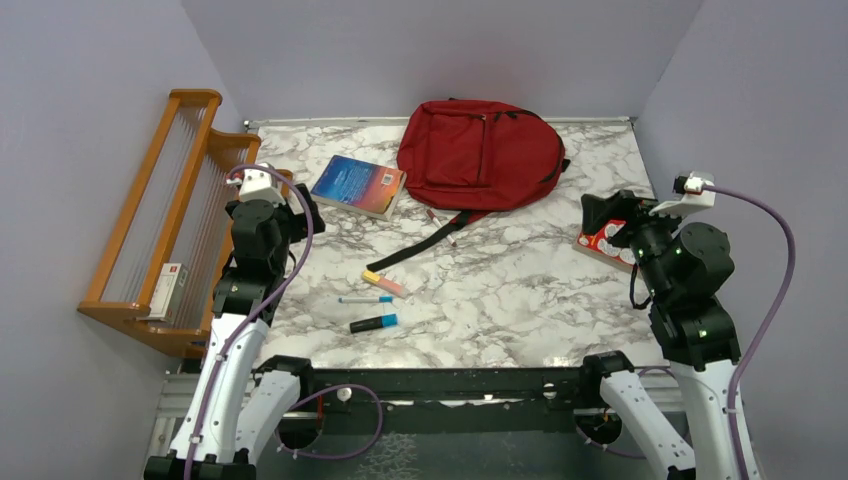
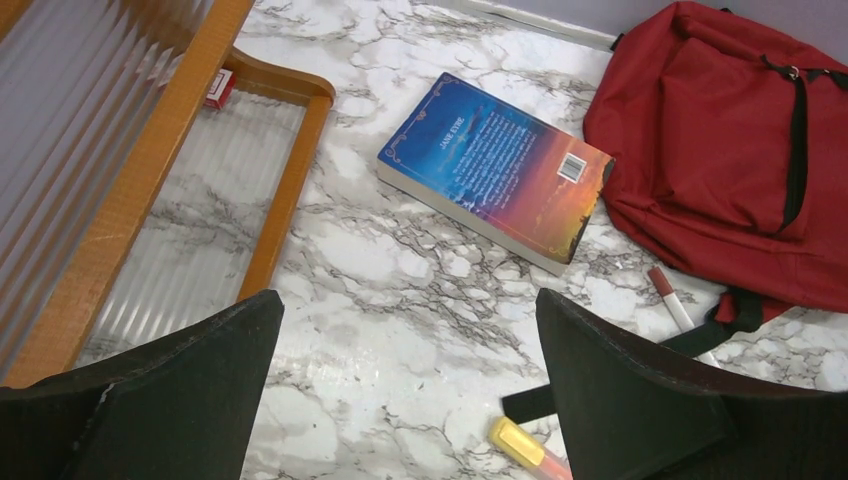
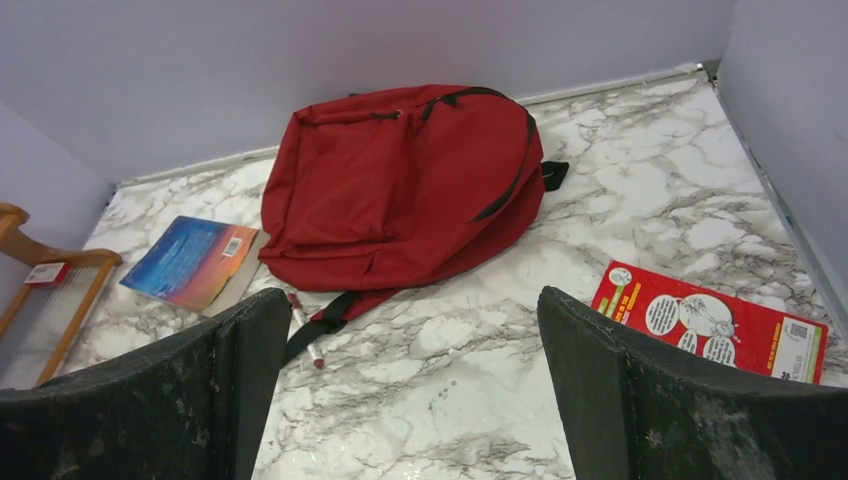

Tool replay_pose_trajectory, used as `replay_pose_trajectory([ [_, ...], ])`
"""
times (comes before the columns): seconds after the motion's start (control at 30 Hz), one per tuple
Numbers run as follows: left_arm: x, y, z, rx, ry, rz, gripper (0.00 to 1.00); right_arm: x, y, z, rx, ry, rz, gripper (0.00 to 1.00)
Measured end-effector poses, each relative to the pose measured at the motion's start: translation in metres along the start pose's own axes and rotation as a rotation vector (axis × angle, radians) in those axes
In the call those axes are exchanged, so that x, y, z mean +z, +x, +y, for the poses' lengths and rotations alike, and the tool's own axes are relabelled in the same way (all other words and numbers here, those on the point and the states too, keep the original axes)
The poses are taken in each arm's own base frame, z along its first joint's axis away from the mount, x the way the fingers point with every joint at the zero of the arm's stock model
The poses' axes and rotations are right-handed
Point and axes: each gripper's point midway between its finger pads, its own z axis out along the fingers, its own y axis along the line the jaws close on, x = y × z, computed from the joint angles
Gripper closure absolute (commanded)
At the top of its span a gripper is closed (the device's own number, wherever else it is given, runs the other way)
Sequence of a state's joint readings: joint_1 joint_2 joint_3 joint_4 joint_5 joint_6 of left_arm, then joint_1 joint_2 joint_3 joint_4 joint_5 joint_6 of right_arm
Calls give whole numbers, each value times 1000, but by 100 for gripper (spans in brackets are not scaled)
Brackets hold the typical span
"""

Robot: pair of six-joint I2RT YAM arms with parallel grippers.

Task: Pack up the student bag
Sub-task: Pick up the student bag at the center of the board.

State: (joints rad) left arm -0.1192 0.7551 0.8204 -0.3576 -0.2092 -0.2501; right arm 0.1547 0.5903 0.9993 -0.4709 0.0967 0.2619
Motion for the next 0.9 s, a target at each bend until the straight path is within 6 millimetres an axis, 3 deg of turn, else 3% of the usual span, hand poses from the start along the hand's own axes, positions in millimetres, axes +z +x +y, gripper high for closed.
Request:
replay_pose_trajectory([
  [0.2, 2, -3, 4, -7, -27, -21, 1, 1, -2, -2, 1, 13, -9, 0],
  [0.47, 10, 11, 5, -2, -34, 14, 1, 14, 9, -4, 51, 39, 39, 0],
  [0.67, 20, 20, 4, -24, -46, 49, 1, 28, 35, -2, 112, 47, 133, 0],
  [0.9, 28, 31, -1, -32, -44, 92, 1, 45, 81, 4, 156, 20, 285, 0],
])
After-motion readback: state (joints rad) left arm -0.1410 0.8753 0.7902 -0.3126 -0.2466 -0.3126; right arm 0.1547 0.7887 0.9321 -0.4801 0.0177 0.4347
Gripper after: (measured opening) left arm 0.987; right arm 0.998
